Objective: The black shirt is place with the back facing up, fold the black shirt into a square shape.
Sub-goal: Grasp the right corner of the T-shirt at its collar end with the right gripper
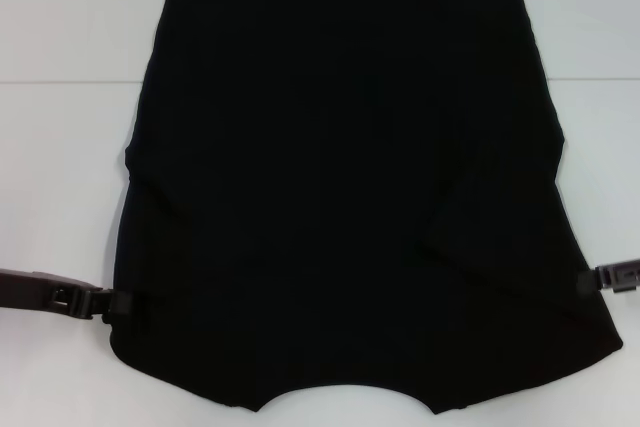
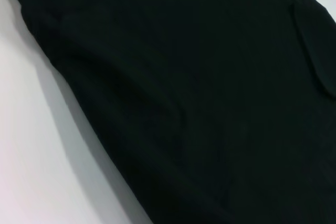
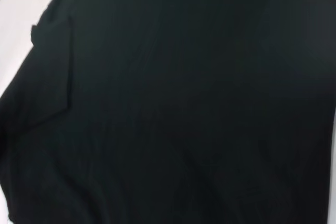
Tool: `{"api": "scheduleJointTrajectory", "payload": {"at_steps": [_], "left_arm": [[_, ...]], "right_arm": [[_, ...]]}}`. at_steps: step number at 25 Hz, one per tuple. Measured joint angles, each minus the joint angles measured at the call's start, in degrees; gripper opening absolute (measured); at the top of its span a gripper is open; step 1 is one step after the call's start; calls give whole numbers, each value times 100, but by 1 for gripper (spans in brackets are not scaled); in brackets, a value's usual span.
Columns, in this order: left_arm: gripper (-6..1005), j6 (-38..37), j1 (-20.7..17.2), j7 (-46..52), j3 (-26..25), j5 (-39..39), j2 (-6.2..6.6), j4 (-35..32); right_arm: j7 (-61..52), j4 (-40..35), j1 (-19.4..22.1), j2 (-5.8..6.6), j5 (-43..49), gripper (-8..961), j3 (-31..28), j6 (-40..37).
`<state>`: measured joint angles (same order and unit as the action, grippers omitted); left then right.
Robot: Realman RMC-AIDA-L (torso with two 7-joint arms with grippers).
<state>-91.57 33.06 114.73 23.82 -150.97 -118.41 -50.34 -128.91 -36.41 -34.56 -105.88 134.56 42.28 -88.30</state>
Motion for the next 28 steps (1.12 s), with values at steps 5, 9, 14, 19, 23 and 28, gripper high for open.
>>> {"api": "scheduleJointTrajectory", "payload": {"at_steps": [5, 9, 14, 19, 23, 28], "left_arm": [[-2, 0, -2, -2, 4, 4, -4, 0], [-2, 3, -2, -3, 9, 9, -7, -1], [-2, 18, -2, -4, 18, 18, -11, -2], [-2, 30, -2, -11, 18, 18, -15, 6], [-2, 42, 2, -22, 18, 18, -15, 42], [-2, 52, 7, -43, 18, 18, -16, 60]], "right_arm": [[27, 8, 147, -87, 6, 918, 0, -2], [41, 10, 226, -135, 9, 917, 16, -3], [41, 12, 325, -135, 9, 916, -4, -2], [41, 12, 397, -125, 9, 916, 20, 32], [41, 12, 411, -139, 69, 915, 17, 66], [41, 12, 397, -196, 158, 915, 5, 86]]}}
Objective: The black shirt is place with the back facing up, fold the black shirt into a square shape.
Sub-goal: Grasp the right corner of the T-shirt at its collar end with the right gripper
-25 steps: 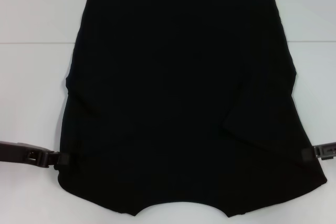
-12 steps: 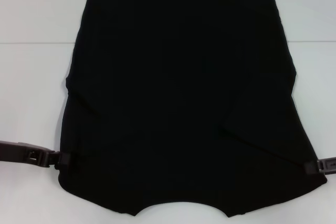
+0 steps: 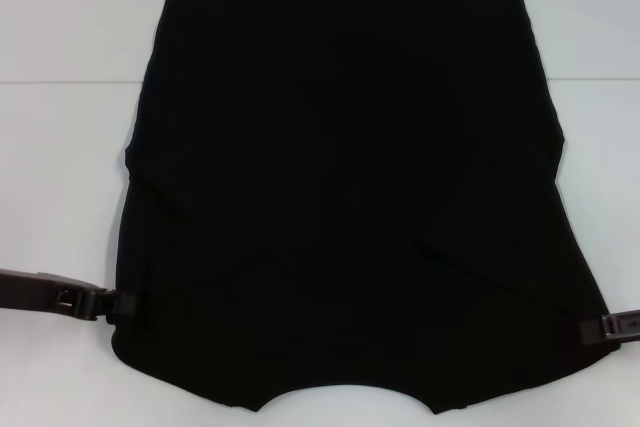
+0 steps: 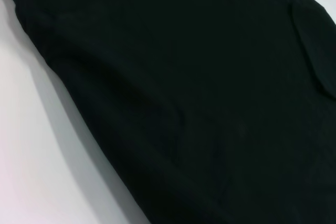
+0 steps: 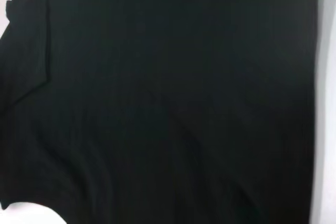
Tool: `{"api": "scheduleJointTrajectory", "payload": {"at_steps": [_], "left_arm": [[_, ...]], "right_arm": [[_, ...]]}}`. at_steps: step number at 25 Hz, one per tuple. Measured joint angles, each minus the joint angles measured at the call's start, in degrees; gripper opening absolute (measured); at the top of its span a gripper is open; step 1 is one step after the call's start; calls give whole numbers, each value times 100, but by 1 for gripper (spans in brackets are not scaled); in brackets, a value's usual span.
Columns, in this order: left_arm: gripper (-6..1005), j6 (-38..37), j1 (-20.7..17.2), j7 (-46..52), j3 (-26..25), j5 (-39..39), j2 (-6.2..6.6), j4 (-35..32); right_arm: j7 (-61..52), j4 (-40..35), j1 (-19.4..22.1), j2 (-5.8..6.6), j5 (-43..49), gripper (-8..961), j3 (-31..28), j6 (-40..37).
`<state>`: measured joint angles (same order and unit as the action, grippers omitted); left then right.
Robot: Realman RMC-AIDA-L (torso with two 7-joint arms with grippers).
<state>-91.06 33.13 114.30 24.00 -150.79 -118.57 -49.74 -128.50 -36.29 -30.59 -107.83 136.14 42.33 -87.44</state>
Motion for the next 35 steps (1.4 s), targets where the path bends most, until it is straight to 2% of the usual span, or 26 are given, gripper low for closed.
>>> {"api": "scheduleJointTrajectory", "payload": {"at_steps": [11, 17, 23, 26, 35], "left_arm": [[-2, 63, 9, -38, -1, 0, 0, 17], [-2, 83, 9, -47, 0, 0, 0, 17], [1, 100, 19, -74, -1, 0, 1, 49], [5, 100, 29, -97, -11, 0, 10, 94], [16, 150, 54, -110, 0, -1, 24, 177]], "right_arm": [[72, -2, -243, -157, 2, 885, 47, -142], [15, 1, -249, -114, 2, 848, 33, -113], [-4, 1, -189, -74, 2, 627, -59, -120], [-5, 0, -177, -96, 0, 412, -52, -101], [18, 0, -104, -132, 0, 196, -63, -43]]}}
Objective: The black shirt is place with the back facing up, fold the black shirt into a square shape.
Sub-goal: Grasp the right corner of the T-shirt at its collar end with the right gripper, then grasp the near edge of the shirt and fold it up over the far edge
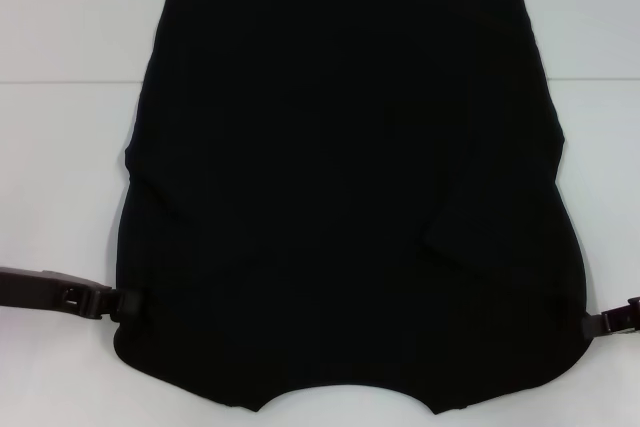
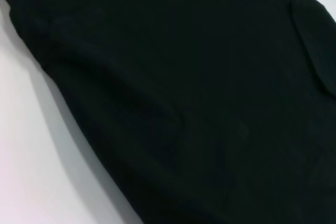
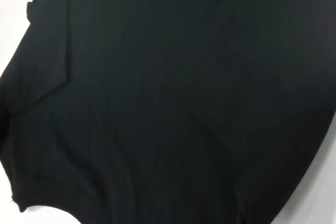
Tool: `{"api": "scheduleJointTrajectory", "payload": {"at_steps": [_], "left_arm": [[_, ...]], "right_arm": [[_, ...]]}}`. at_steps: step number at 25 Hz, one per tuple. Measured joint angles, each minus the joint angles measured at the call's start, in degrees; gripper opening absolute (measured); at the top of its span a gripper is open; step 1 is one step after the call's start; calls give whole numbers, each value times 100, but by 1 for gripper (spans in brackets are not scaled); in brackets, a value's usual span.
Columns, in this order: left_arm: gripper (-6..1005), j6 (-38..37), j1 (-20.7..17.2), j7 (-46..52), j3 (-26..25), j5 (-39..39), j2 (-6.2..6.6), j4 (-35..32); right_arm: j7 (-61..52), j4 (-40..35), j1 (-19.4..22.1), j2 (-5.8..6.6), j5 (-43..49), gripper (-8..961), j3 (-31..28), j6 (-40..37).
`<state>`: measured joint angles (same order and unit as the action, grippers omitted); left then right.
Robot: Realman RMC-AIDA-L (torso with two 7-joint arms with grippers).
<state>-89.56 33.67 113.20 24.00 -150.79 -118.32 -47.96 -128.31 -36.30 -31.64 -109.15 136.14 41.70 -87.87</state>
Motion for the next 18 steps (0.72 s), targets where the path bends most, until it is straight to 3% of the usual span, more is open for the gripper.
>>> {"api": "scheduleJointTrajectory", "payload": {"at_steps": [7, 18], "left_arm": [[24, -76, -8, 37, -31, -1, 0, -3], [37, -716, -359, 168, -555, 51, -40, -71]], "right_arm": [[201, 0, 102, 0, -5, 47, -144, -4], [986, -54, 569, 101, -9, 46, -885, -577]]}}
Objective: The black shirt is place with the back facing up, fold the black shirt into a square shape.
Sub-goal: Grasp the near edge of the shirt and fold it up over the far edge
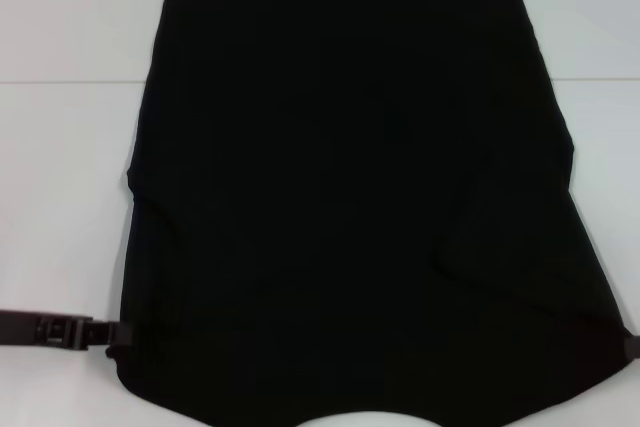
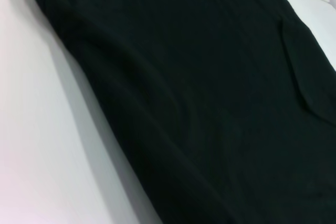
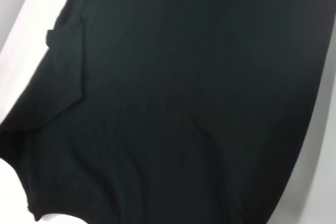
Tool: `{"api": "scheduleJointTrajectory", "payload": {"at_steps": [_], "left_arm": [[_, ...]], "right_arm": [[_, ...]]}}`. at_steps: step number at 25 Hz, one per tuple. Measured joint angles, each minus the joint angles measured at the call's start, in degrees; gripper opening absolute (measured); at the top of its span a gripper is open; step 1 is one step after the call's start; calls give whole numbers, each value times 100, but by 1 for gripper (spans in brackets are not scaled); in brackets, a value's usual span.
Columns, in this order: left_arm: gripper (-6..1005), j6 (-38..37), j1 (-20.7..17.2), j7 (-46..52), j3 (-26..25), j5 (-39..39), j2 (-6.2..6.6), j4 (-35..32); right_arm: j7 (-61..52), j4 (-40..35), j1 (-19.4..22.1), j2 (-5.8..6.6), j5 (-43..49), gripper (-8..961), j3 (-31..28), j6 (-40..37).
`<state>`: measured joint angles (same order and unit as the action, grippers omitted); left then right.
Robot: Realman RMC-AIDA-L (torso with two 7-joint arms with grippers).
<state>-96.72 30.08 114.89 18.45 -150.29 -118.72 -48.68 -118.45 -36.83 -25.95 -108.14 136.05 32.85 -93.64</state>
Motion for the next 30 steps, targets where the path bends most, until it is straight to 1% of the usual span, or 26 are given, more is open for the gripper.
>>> {"api": "scheduleJointTrajectory", "payload": {"at_steps": [4, 9, 14, 18, 19, 21, 24, 26, 27, 30], "left_arm": [[41, -138, -126, -66, -18, 1, -40, -7], [47, -545, -278, -230, -20, 3, -69, -7], [53, -814, -418, -257, -26, -23, -110, -6], [58, -849, -417, -257, -69, -13, -113, 11], [59, -812, -269, -257, -128, 62, -69, 92], [62, -775, -151, -256, -149, 150, -25, 149], [65, -520, 146, -254, -170, 430, 109, 416], [67, -235, 394, -251, -169, 585, 221, 716], [69, 21, 562, -243, -168, 655, 282, 909], [72, 724, 943, -197, -165, 785, 392, 1316]], "right_arm": [[266, -10, 212, 50, 3, 46, -230, -246], [535, -27, 471, 74, 6, 47, -454, -543], [710, -27, 720, 69, 9, 47, -601, -681], [809, 4, 755, 45, -5, 45, -845, -707], [814, 11, 718, 38, -8, 45, -915, -682], [825, 18, 589, 18, -24, 46, -1075, -612], [865, 46, 280, -23, -39, 47, -1329, -344], [877, 57, 77, -58, -45, 47, -1434, -118], [882, 63, -39, -77, -45, 47, -1456, 5], [894, 129, -407, -94, -49, 47, -1487, 387]]}}
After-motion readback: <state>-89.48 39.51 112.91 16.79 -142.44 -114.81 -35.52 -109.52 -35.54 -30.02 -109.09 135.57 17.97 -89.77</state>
